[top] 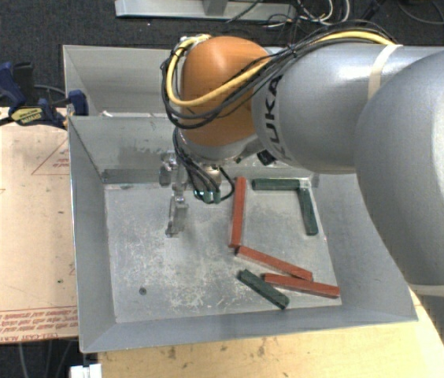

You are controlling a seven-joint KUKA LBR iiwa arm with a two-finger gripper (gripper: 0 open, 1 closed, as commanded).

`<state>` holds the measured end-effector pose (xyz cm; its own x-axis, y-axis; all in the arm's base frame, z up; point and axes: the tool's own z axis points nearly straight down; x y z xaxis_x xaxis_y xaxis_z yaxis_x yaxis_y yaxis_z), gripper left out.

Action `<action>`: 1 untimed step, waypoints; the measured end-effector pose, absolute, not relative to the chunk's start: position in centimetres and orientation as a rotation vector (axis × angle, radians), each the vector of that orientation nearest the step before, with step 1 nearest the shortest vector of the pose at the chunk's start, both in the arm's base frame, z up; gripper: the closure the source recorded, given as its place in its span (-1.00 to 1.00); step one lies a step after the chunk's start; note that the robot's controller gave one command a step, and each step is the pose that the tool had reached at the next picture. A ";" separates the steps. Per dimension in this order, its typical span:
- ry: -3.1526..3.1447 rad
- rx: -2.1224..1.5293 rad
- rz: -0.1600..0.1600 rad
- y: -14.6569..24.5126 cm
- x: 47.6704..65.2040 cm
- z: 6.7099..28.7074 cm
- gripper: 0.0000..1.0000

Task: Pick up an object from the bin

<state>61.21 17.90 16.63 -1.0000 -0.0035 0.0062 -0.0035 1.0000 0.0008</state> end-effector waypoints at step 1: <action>-3.139 0.105 0.004 11.4 64.3 12.1 -1.00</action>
Offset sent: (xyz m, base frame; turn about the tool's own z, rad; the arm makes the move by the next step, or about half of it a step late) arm 0.0299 -0.0603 -0.0418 -0.0701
